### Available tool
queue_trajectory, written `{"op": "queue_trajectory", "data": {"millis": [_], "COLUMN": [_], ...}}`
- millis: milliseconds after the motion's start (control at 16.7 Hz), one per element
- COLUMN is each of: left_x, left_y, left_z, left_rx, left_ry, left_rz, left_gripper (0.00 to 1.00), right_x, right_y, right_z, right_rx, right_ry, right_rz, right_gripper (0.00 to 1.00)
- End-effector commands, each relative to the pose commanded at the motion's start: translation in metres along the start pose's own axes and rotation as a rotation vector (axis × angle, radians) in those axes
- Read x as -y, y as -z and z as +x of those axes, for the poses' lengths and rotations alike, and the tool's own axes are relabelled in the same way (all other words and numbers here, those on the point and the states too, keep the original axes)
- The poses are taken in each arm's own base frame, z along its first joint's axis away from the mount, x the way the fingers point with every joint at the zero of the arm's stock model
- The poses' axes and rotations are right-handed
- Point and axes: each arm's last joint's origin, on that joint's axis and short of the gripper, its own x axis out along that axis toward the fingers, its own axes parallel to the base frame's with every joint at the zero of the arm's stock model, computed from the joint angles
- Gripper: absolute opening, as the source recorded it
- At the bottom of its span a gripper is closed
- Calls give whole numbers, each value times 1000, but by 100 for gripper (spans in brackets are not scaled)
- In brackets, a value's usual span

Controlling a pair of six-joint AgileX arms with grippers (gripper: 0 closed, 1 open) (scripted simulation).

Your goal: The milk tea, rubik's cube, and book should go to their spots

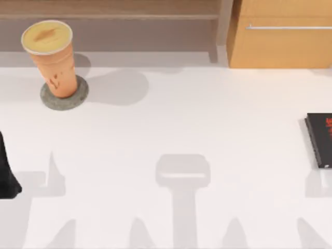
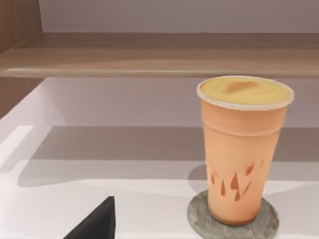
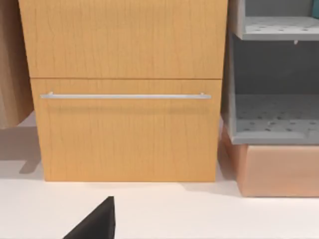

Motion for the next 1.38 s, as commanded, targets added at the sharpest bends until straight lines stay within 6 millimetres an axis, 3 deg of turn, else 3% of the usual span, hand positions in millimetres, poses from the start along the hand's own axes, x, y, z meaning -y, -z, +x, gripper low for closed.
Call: {"op": "queue_trajectory", "data": {"millis": [240,360,540,720,900,1080,1200,1380], "left_x": [0,0,0,0,0,0,0,0], "left_y": [0,0,0,0,0,0,0,0], "left_z": [0,0,0,0,0,0,0,0], "left_rx": [0,0,0,0,0,0,0,0], "left_ry": [0,0,0,0,0,0,0,0], "left_rz": [0,0,0,0,0,0,0,0], "left_gripper": [100,100,100,100,100,100,100,100], "right_x": [0,2,5,10,22,42,61,95], "right_y": [-2,-13,-43,-83,-122,-148,-157,-154], "right_z": [0,1,8,28,65,116,154,211], "right_rx": [0,4,15,19,16,5,-5,-18], "right_ry": [2,8,12,9,5,5,6,8], "right_rz": [0,-1,-6,-14,-20,-23,-23,-19], "right_gripper": [100,100,100,100,100,100,100,100]}}
